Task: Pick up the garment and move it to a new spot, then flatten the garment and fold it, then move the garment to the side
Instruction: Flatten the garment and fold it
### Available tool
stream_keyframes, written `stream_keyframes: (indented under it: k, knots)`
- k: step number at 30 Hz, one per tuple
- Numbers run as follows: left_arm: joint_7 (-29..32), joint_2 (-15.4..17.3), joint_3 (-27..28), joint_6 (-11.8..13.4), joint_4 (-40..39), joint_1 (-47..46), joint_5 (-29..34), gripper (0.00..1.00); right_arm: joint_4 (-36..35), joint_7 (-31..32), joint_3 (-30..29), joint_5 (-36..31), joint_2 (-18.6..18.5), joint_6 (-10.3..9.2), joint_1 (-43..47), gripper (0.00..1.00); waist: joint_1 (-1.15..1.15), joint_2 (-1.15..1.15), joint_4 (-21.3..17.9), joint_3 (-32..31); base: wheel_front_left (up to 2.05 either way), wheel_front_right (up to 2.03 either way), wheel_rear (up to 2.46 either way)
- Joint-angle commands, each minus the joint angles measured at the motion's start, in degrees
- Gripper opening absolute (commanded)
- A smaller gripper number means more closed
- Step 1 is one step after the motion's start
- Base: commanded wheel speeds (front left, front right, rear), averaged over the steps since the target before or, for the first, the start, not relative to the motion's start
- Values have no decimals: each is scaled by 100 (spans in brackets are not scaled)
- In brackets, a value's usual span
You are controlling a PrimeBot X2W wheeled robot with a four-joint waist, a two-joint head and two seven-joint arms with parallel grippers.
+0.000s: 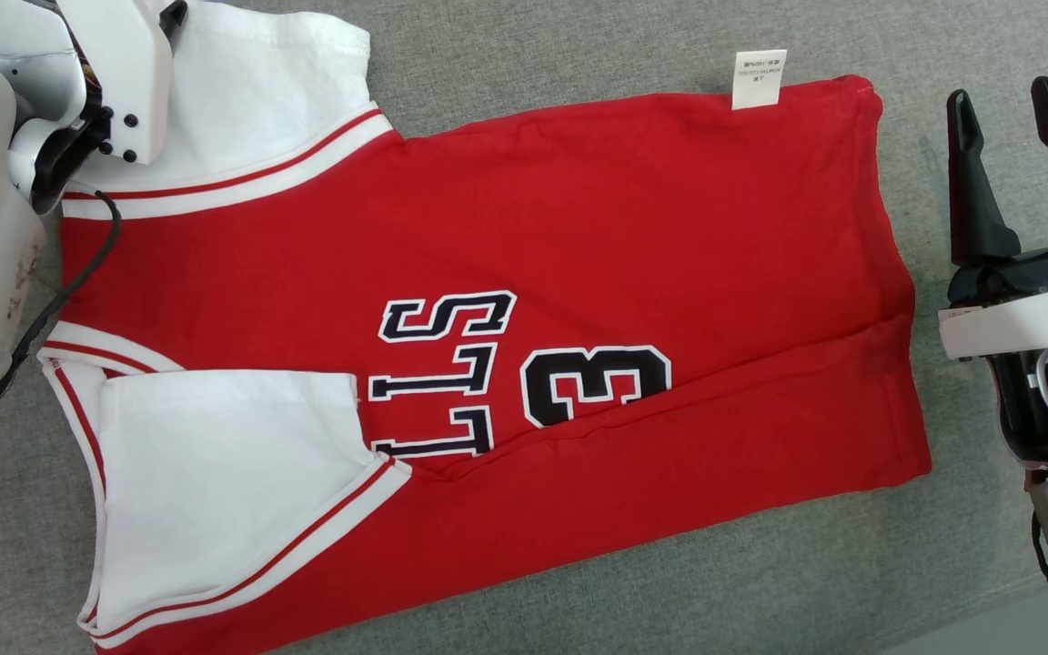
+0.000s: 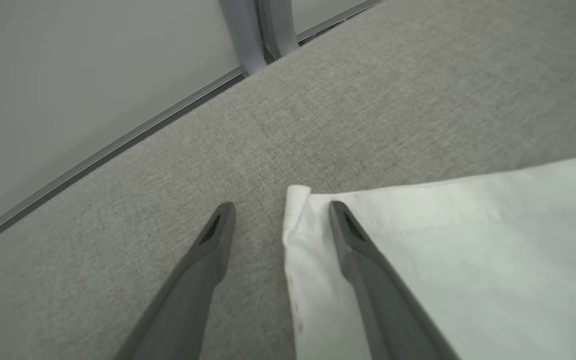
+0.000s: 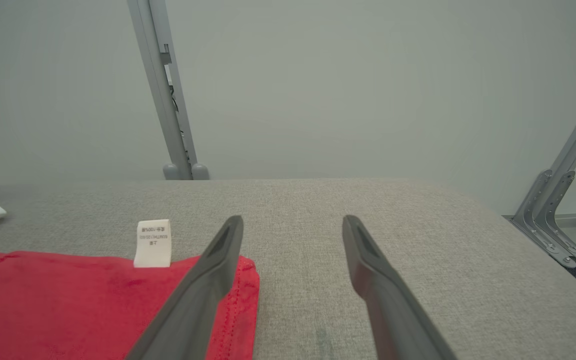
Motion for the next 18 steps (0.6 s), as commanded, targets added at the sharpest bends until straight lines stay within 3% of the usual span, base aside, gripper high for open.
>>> stream_keyframes:
  k: [1,12,18]
  knots:
    - [-22,-48,-29,-6,104,106,-157,0,7,-45,-32,31,-54,-2,-94,100,0,0,10,18,0,0,0]
    - [-745,-88,23,-1,82,107,-714,0,199,32,25,-20,-300,-2,-221,100,0,0,353,-156,0,0,0]
    - [-1306,-225,-205,-1,-476,435,-1153,0,437,391,209,281,-493,-2,-298,100,0,0,732,-428,0,0,0]
